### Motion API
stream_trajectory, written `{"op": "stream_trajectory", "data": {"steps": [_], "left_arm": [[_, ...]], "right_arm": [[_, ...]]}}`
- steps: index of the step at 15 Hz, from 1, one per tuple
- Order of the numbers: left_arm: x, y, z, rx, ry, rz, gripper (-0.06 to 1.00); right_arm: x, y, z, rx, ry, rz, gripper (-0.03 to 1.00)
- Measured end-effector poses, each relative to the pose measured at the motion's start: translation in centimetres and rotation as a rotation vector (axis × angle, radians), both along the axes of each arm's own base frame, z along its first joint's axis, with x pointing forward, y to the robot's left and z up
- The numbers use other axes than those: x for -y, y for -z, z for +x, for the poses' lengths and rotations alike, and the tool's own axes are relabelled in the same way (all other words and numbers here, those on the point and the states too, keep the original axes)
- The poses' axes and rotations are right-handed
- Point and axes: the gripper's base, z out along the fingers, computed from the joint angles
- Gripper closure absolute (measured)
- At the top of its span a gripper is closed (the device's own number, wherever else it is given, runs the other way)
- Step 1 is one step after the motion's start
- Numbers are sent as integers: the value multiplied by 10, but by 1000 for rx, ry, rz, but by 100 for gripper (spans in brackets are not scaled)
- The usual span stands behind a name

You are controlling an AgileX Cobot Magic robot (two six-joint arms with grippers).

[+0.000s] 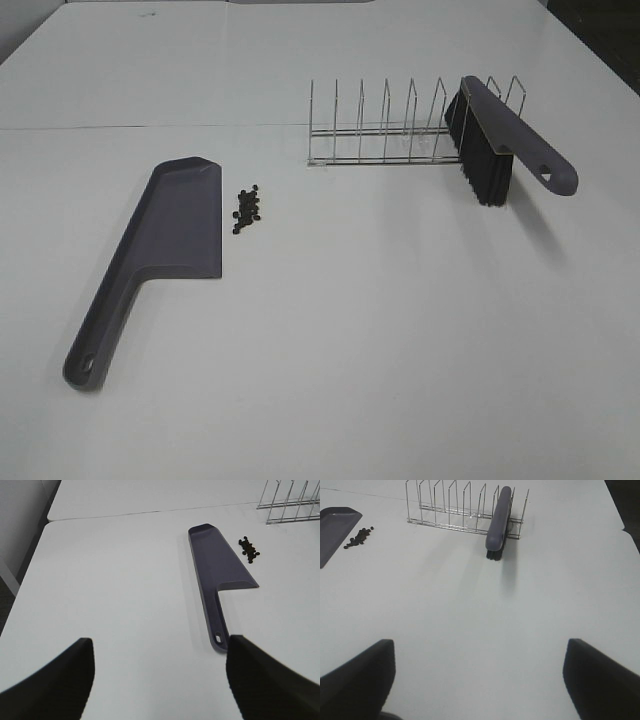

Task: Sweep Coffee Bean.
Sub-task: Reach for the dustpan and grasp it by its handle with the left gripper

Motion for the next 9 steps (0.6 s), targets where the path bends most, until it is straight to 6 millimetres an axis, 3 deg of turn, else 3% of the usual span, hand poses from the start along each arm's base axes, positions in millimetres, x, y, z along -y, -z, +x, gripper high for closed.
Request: {"op": "stream_trajectory", "data": {"steps": [9], "left_arm": [[0, 0, 0, 0, 0, 0, 26]], "right_arm": [[0, 0, 0, 0, 0, 0, 13]]}}
